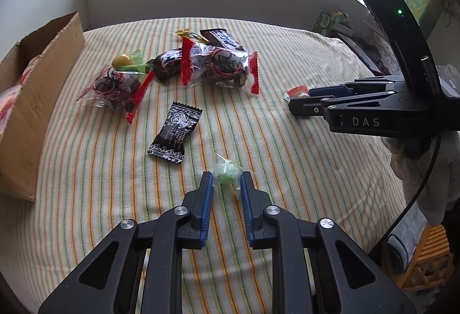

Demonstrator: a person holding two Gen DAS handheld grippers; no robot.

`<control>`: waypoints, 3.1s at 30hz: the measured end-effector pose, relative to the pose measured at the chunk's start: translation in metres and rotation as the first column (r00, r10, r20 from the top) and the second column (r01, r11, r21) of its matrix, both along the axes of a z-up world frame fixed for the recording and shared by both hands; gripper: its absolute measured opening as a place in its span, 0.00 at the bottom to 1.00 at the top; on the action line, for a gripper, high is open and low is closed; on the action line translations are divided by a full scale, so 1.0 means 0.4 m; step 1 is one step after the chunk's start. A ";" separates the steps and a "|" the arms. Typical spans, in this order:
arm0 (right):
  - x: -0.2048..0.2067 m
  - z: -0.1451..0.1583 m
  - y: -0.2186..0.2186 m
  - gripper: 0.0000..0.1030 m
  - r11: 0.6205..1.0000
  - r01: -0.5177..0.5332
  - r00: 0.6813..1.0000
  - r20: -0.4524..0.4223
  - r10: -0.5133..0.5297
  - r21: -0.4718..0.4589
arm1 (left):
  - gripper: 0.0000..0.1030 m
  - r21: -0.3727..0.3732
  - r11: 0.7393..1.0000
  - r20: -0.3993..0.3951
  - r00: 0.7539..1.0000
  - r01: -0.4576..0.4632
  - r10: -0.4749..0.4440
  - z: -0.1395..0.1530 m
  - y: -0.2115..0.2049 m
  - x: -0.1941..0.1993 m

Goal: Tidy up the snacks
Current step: 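Grasp the round chocolate egg candy with right gripper while left grasps green wrapped candy, then carry both candies into the cardboard box and open both grippers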

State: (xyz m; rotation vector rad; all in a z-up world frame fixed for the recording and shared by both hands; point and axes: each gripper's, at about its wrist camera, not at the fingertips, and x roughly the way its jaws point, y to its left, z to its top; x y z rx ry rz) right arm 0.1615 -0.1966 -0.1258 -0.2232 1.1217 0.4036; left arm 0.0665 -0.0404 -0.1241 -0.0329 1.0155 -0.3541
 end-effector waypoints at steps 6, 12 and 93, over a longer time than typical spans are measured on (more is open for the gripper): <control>-0.014 0.005 -0.001 0.31 1.000 -0.006 1.000 0.012 0.006 0.008 | 0.17 -0.005 1.000 0.005 1.000 -0.002 0.002 0.006 0.007 -0.004; -0.029 0.012 -0.005 0.29 1.000 -0.022 1.000 0.009 0.022 0.008 | 0.16 -0.001 1.000 0.009 1.000 0.004 -0.004 0.008 0.009 -0.007; -0.018 0.259 0.627 0.63 0.906 -0.397 0.912 0.173 0.371 0.146 | 0.44 -0.068 0.910 0.161 0.895 -0.410 0.415 0.220 0.657 0.035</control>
